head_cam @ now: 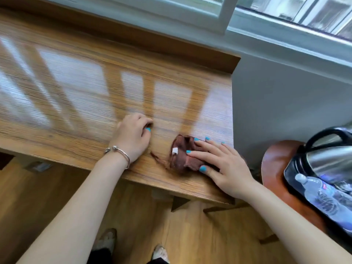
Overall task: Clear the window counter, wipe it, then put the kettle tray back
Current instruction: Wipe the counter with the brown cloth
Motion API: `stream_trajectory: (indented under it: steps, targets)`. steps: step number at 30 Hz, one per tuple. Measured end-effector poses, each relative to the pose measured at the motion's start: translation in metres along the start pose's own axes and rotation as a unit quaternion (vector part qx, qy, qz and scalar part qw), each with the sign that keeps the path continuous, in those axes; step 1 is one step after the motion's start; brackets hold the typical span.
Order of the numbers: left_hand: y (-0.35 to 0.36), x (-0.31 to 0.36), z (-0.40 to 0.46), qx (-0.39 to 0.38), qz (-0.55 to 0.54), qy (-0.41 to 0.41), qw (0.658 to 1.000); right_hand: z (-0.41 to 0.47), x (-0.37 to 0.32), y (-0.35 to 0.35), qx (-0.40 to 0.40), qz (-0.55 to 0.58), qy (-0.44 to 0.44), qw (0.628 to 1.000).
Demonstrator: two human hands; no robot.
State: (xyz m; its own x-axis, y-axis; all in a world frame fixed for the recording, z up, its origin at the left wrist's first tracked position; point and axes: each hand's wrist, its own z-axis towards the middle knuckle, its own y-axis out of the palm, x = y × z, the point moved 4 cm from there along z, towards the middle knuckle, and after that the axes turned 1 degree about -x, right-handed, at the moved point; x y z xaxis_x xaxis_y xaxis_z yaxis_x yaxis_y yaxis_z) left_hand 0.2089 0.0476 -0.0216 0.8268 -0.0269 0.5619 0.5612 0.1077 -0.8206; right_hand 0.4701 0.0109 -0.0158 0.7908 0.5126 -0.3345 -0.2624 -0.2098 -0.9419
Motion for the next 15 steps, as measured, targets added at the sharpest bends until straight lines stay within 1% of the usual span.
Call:
stream_trajectory:
  steps: [2,4,8,10,12,13,15]
  targets:
    - [-0.001,0.003,0.006,-0.045,0.016,0.026,0.998,0.032,0.029,-0.012,0.027,0.011,0.04,0.999]
    - [-0.001,0.004,0.007,-0.056,0.022,0.03,0.998,0.076,0.06,-0.025,0.046,-0.014,0.086,0.995]
    - [0.001,0.0,0.002,-0.038,-0.003,0.037,0.999,0.162,0.107,-0.043,0.054,-0.056,0.183,0.98]
    - [0.003,-0.003,-0.002,-0.028,-0.011,0.038,0.999,0.188,0.121,-0.046,0.054,-0.055,0.25,0.965]
    - [0.004,-0.002,-0.005,-0.014,0.0,0.052,0.999,0.199,0.129,-0.047,0.064,-0.049,0.298,0.951]
    - [0.004,-0.001,-0.006,-0.015,0.005,0.057,0.998,0.199,0.128,-0.048,0.07,-0.048,0.304,0.949]
    - [0.004,-0.002,-0.003,-0.034,0.0,0.053,0.998,0.184,0.115,-0.048,0.071,-0.041,0.283,0.956]
